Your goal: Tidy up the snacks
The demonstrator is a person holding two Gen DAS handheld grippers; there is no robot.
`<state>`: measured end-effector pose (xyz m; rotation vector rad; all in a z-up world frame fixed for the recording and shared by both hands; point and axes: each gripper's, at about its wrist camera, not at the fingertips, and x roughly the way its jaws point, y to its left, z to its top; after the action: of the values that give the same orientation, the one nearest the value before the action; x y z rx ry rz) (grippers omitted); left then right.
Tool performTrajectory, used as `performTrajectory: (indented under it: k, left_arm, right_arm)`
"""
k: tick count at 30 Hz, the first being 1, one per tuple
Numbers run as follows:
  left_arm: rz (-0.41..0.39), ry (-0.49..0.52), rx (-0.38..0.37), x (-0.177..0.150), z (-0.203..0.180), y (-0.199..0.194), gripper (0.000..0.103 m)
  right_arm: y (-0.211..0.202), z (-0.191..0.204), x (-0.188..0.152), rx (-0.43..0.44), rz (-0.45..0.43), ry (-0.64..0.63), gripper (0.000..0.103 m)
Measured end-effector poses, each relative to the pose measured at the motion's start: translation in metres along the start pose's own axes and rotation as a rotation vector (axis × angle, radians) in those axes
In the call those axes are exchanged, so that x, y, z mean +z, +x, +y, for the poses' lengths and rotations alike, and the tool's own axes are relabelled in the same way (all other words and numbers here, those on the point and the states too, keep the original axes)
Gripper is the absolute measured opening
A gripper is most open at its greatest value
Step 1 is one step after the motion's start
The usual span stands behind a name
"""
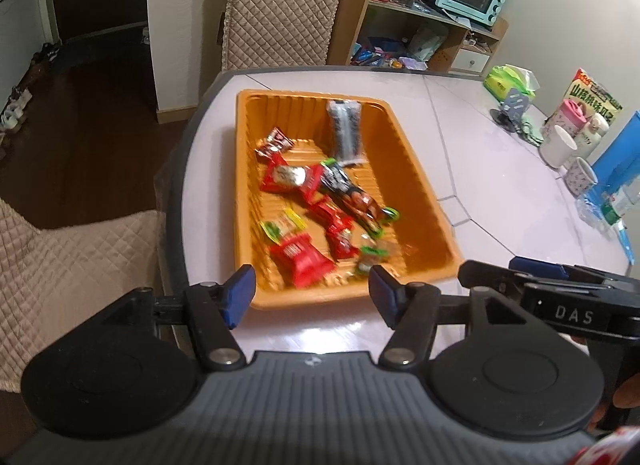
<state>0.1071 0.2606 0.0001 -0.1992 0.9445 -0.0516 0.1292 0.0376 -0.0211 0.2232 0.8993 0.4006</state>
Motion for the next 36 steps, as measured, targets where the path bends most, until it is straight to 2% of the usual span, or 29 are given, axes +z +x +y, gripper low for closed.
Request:
performTrajectory:
  k: [6, 14, 22, 36]
  left_arm:
    - [-0.011, 0.006, 0.012, -0.024, -0.032, -0.022, 0.065]
    - [-0.003, 0.003, 0.028, -0.062, -0.081, -0.039, 0.066]
    - [0.004, 0.013, 0.034, -0.095, -0.130, -0.054, 0.067]
    - [0.001, 0.056, 0.042, -0.134, -0.184, -0.073, 0.068]
  right_arm:
    - [-0.035, -0.017, -0.014, 0.030, -0.008, 0.026, 0.084]
    - [-0.079, -0.045, -0.041, 0.014, 0.020, -0.043, 0.085]
    - [-0.117, -0.078, -0.069, -0.016, 0.036, -0.045, 0.085]
    - [-0.171, -0.117, -0.103, -0.025, 0.024, -0.033, 0.085]
